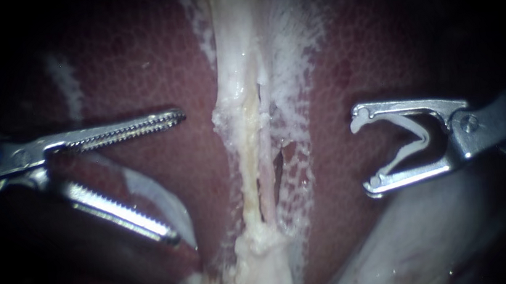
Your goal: Grabbing gallbladder
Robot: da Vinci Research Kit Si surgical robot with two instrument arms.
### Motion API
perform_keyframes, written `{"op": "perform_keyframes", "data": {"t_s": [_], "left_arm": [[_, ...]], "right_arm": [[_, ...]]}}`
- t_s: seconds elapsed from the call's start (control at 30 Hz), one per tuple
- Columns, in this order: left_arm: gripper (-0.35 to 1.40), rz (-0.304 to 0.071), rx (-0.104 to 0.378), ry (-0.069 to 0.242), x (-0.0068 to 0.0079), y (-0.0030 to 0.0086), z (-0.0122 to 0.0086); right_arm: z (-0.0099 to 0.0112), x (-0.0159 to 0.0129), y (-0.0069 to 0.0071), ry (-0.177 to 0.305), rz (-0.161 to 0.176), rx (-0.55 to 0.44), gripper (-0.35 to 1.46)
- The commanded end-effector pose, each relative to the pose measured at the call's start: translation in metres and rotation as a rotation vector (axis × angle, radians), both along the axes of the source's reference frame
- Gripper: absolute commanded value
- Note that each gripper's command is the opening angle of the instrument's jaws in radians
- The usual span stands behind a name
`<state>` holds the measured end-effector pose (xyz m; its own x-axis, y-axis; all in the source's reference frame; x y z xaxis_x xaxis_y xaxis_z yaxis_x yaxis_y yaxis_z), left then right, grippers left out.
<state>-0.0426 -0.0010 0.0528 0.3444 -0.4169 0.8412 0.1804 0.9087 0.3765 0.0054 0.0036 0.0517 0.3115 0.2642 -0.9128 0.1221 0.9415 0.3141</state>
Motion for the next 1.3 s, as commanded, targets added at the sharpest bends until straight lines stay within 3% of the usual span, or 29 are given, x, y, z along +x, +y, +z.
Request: {"op": "perform_keyframes", "data": {"t_s": [0.03,0.3,0.53,0.7,0.93,1.3], "left_arm": [[1.16,0.000,0.001,0.000,0.0000,0.0001,0.0000],[1.13,-0.011,0.016,0.001,-0.0015,0.0013,0.0001],[1.13,-0.030,0.036,0.005,-0.0039,0.0025,0.0018],[1.11,-0.030,0.039,0.015,-0.0043,0.0027,0.0033],[1.11,-0.028,0.053,0.036,-0.0045,0.0023,0.0050],[0.96,-0.021,0.119,0.028,-0.0056,0.0011,0.0054]], "right_arm": [[0.0000,0.0000,0.0000,0.000,0.000,0.000,0.58],[0.0000,0.0000,0.0000,0.000,0.000,0.000,0.58],[-0.0001,0.0000,0.0000,0.000,-0.001,0.000,0.58],[-0.0001,0.0000,-0.0001,0.001,-0.001,0.000,0.58],[-0.0001,0.0000,-0.0001,0.000,-0.001,0.000,0.58],[0.0000,0.0000,-0.0001,0.000,-0.001,0.000,0.58]]}}
